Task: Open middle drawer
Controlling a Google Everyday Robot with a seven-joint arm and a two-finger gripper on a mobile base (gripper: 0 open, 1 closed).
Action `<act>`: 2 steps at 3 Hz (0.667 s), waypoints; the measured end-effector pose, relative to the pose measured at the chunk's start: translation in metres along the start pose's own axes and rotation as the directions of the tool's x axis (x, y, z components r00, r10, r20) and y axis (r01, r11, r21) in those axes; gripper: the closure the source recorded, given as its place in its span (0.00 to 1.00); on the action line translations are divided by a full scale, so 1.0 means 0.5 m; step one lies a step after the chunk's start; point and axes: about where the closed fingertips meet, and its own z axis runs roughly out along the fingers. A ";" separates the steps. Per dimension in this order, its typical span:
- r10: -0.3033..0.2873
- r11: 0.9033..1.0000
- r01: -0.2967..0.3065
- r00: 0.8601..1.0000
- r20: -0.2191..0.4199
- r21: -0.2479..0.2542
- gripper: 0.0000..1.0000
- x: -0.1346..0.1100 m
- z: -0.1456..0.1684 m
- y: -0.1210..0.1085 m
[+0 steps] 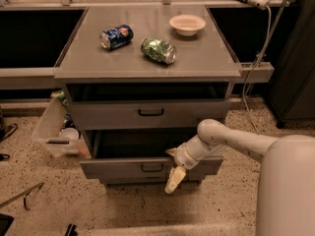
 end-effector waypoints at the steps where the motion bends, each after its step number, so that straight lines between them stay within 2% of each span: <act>1: 0.005 0.999 -0.005 1.000 -0.003 -0.039 0.00 0.013 -0.004 0.049; 2: 0.051 0.996 -0.049 0.999 0.016 -0.068 0.00 0.029 -0.031 0.137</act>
Offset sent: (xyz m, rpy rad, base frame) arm -0.1344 -0.0432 0.0308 0.0447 0.1597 -0.0288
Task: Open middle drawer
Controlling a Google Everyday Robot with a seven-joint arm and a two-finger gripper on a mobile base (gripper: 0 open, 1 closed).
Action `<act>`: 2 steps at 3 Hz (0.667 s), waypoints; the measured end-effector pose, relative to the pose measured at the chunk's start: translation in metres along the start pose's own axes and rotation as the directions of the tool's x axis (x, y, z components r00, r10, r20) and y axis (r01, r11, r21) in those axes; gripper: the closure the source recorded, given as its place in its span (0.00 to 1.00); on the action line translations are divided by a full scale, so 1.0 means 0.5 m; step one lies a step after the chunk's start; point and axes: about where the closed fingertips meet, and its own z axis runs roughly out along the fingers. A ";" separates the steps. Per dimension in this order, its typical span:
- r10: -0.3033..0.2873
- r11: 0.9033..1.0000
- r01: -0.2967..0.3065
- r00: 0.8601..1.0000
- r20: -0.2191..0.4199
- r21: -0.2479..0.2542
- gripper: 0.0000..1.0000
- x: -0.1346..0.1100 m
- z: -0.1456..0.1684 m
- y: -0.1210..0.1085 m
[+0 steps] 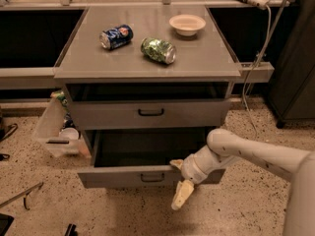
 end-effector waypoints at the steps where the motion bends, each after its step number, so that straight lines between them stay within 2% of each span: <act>1: 0.060 0.998 -0.059 0.998 0.006 -0.032 0.00 0.030 -0.025 0.118; 2: 0.058 0.998 -0.058 0.998 0.007 -0.032 0.00 0.029 -0.025 0.116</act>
Offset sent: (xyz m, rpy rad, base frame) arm -0.0377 -0.0117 0.0137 0.0058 0.0402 -0.0216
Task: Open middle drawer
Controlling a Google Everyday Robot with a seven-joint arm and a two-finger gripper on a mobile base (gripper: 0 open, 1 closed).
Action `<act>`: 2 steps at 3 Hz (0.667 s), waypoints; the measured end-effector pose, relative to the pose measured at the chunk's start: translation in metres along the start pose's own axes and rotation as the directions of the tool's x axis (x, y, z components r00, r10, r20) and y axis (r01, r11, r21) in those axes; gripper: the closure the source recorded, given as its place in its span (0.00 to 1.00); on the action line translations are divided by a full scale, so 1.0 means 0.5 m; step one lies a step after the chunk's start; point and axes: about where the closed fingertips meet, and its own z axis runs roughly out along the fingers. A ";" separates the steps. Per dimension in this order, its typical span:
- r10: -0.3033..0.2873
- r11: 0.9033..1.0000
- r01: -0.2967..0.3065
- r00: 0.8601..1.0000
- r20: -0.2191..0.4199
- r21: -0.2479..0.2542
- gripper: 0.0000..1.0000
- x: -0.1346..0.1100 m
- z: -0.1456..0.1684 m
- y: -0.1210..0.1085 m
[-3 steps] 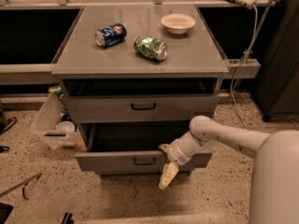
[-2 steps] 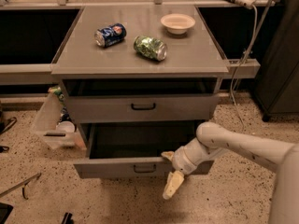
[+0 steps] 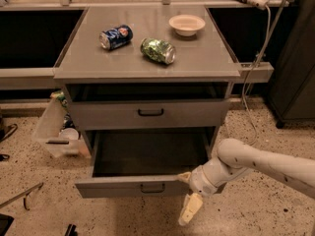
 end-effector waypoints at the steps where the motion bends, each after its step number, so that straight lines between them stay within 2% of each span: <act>1: -0.045 0.998 0.046 0.999 -0.022 0.035 0.00 -0.028 -0.010 -0.046; 2: -0.087 0.995 0.089 0.995 -0.047 0.053 0.00 -0.053 -0.005 -0.094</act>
Offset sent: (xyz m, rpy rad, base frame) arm 0.0883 0.0241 0.0025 -0.0669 -0.1565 0.0720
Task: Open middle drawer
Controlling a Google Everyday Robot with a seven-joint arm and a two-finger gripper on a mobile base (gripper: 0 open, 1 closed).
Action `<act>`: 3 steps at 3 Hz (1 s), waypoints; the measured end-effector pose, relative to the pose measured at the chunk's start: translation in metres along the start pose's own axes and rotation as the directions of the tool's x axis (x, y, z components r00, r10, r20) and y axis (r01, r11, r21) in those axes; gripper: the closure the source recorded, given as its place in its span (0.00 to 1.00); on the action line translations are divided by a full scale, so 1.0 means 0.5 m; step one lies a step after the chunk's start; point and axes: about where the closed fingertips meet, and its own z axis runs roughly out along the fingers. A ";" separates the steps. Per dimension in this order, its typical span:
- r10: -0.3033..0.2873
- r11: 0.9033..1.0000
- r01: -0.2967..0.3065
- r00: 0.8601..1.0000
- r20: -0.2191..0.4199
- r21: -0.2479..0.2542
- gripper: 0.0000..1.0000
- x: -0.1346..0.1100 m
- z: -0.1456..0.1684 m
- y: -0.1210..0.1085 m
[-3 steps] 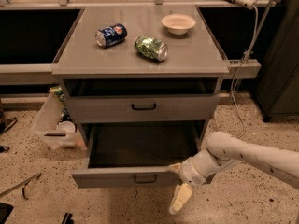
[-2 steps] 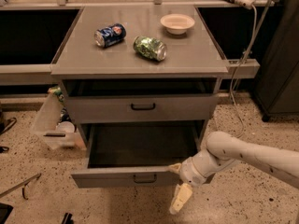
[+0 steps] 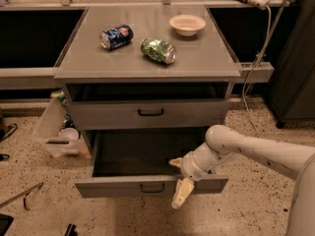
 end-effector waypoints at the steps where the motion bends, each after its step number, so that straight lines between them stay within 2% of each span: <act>1: 0.025 0.999 -0.026 1.000 -0.007 -0.045 0.00 0.021 0.040 -0.011; 2: 0.077 0.990 -0.077 0.997 -0.006 -0.117 0.00 0.050 0.075 0.040; 3: 0.078 0.990 -0.078 0.997 -0.006 -0.118 0.00 0.048 0.071 0.042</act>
Offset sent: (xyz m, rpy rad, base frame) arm -0.0832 0.0041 -0.0599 0.0178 0.2739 0.0279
